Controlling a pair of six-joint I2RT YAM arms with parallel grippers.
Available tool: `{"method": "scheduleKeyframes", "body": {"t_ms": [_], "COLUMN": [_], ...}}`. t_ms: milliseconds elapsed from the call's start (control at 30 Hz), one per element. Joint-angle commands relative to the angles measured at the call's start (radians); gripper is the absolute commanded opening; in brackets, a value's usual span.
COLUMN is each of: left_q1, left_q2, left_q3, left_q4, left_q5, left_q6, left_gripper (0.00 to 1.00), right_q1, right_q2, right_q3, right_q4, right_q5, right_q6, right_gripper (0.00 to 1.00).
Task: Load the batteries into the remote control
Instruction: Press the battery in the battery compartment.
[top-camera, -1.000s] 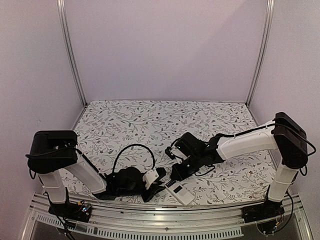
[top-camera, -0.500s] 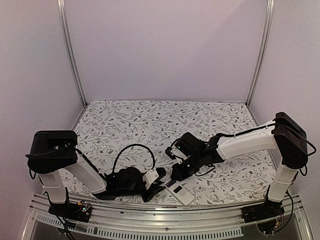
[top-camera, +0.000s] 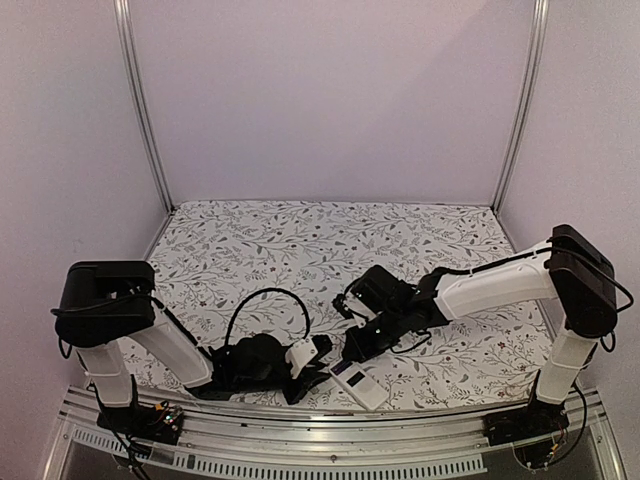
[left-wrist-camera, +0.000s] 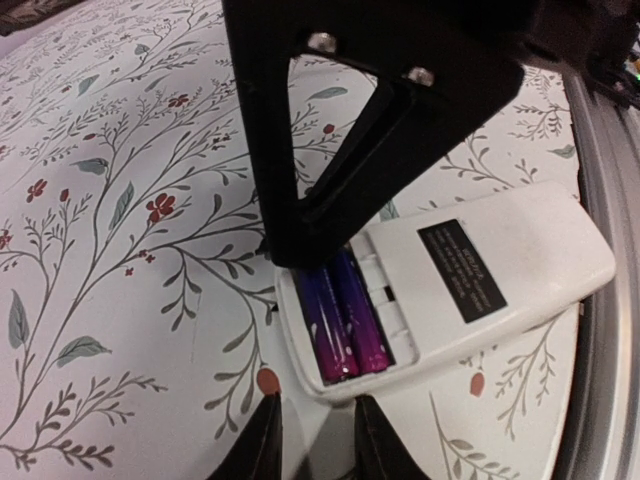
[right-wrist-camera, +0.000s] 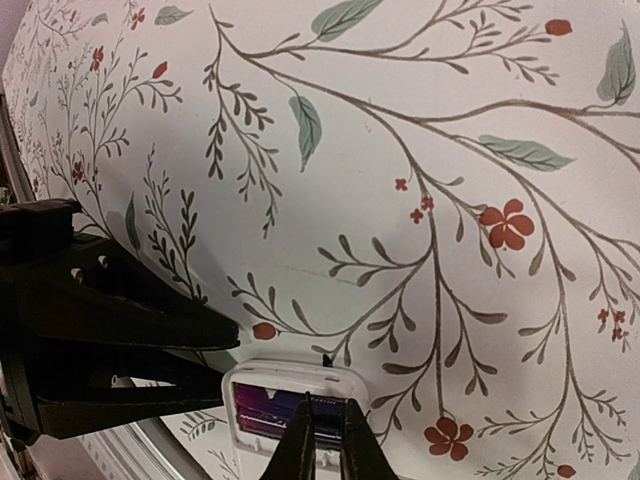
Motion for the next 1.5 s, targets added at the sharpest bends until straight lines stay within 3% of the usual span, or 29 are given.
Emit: {"method": "scheduleKeyframes", "body": {"t_ms": [0,500,1133,1467], "left_q1": [0.008,0.008,0.009,0.008], "left_q2": [0.020,0.015,0.014,0.012], "left_q3": [-0.003,-0.003,-0.005,-0.004], "left_q4": [-0.043,-0.045,-0.045,-0.039], "left_q5": [-0.008,-0.008,-0.011,0.020], "left_q6": [-0.007,-0.003,-0.001,0.009], "left_gripper": [0.24,0.24,0.24,0.24], "right_q1": [0.041,0.052,0.050,-0.018], "right_q2": [0.030,0.067,-0.035,-0.115], "right_q3": [-0.056,-0.088,0.052,0.061], "right_q4": [-0.122,-0.158,-0.245,-0.212], "right_q5": [-0.055,-0.030,0.003,0.017], "right_q6": [0.022,0.043,-0.009,-0.007], "right_gripper": [0.09,0.09,0.09,0.13]}}
